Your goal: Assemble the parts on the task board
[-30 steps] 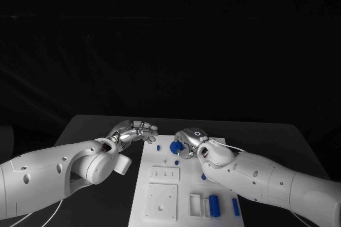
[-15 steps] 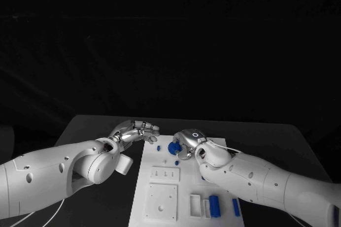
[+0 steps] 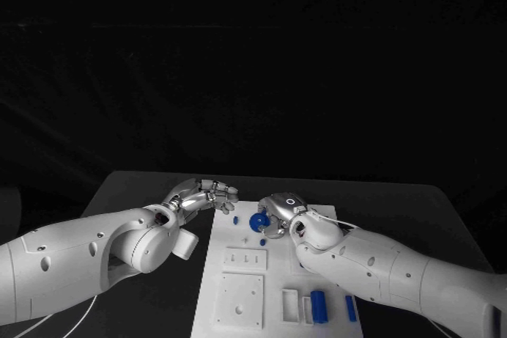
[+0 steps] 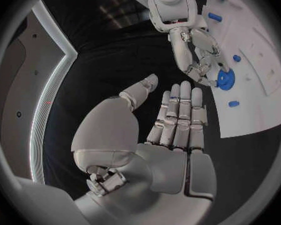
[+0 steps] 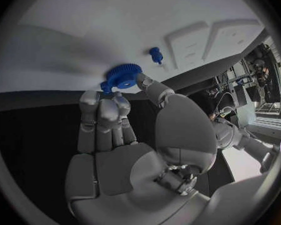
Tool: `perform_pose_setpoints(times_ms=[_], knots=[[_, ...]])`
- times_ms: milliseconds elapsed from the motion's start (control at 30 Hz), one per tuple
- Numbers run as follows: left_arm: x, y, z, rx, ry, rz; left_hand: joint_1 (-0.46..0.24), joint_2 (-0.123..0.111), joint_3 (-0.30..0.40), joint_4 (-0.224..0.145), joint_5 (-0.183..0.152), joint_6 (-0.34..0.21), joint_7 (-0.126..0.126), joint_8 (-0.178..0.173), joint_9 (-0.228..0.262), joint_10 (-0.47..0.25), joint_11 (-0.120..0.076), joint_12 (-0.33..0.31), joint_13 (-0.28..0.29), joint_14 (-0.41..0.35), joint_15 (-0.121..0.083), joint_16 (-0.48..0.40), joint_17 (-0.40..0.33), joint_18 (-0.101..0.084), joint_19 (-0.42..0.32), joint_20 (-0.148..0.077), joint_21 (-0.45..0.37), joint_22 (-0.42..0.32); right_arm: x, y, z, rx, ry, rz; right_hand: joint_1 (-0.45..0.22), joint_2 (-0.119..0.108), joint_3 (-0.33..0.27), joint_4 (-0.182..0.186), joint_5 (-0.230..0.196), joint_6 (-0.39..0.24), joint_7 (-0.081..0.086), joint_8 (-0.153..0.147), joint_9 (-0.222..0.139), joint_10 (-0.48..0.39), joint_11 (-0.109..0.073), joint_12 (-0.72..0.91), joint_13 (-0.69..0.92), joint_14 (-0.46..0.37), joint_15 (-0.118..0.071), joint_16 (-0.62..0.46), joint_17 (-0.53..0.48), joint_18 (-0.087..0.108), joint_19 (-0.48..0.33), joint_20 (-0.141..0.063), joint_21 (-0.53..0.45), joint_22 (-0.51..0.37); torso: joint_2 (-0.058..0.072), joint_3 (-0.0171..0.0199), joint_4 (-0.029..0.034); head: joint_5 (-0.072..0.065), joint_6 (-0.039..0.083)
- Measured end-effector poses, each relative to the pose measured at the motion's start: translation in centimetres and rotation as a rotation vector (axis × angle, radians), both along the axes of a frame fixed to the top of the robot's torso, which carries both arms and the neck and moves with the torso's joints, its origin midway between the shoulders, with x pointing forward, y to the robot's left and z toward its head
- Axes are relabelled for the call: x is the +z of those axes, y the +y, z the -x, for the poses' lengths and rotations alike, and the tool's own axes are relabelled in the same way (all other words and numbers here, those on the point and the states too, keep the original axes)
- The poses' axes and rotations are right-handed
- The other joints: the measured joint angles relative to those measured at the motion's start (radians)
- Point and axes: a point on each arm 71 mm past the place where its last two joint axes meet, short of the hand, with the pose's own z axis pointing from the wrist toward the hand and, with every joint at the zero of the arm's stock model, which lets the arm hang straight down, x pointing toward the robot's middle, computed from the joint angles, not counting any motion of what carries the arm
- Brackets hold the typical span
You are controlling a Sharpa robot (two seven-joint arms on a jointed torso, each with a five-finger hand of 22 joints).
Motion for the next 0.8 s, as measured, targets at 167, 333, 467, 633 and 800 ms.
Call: perform_pose_setpoints(times_ms=[167,333,467,633,800], knots=[[0.0,0.1,0.0,0.002,0.001,-0.001,0.0,0.0,0.0,0.0,0.0,0.0,0.0,-0.004,0.0,0.0,0.0,0.0,0.0,0.0,0.0,0.0,0.0,0.0,0.0,0.0,0.0,0.0,0.1,-0.2,0.2,0.002,-0.001,-0.014,-0.014,-0.001,-0.021,0.008,0.0,-0.003,0.003,0.0,0.0,-0.003,0.003,0.0,0.0,0.002,0.005,-0.001,0.002,-0.001,0.0,0.0,-0.004,0.001,0.0,0.0003,-0.0008,0.001,-0.001],[0.0,0.5,0.0,0.009,0.001,-0.002,0.0,0.0,0.0,0.0,0.0,0.0,0.0,-0.004,0.0,0.0,0.0,0.0,0.0,0.0,0.0,0.0,0.0,0.0,0.0,0.0,0.0,0.0,0.5,-1.1,0.8,0.013,-0.005,-0.044,-0.014,-0.001,-0.028,0.009,0.0,-0.003,0.004,0.0,0.001,-0.003,0.003,0.0,0.0,0.002,0.005,-0.001,0.003,-0.002,0.0,0.0,-0.004,0.001,-0.001,0.0012,-0.0032,0.002,0.0],[0.0,0.7,0.0,0.013,0.001,-0.003,0.0,0.0,0.0,0.0,0.0,0.0,0.0,-0.004,0.0,0.0,0.0,0.0,0.0,0.0,0.0,0.0,0.0,0.0,0.0,0.0,0.0,0.0,1.9,-2.6,1.2,0.013,-0.017,-0.086,-0.014,-0.001,-0.029,0.011,0.0,-0.002,0.004,0.0,0.004,-0.003,0.003,0.0,0.0,0.002,0.005,-0.001,0.005,-0.002,0.0,0.0,-0.004,0.0,-0.001,0.0022,-0.0053,0.0,0.002],[0.0,1.0,-0.1,0.019,0.0,-0.004,0.0,0.0,0.0,0.0,0.0,0.0,0.0,-0.004,0.0,0.0,0.0,0.0,0.0,0.0,0.0,0.0,0.0,0.0,0.0,0.0,0.0,0.0,3.5,-5.9,1.2,-0.01,-0.012,-0.144,-0.008,0.006,-0.029,0.011,0.0,0.003,-0.001,0.0,0.006,-0.003,0.003,0.0,0.001,0.002,0.005,-0.001,0.006,-0.002,0.0,0.001,-0.009,0.0,-0.004,0.004,-0.0107,-0.002,0.006],[-0.1,1.4,-0.4,0.033,-0.002,-0.008,0.0,0.0,0.0,0.0,0.0,0.0,0.0,-0.004,0.001,0.0,0.0,0.0,0.0,0.0,0.0,0.0,0.001,0.0,0.0,0.0,0.0,0.0,3.9,-10.8,1.0,-0.056,0.013,-0.185,0.022,0.019,-0.04,-0.012,0.004,0.004,0.0,0.0,0.006,-0.003,0.003,0.004,0.004,0.002,0.005,-0.005,0.008,-0.002,-0.001,0.001,-0.009,0.0,-0.01,0.0078,-0.0235,0.0,0.009]])
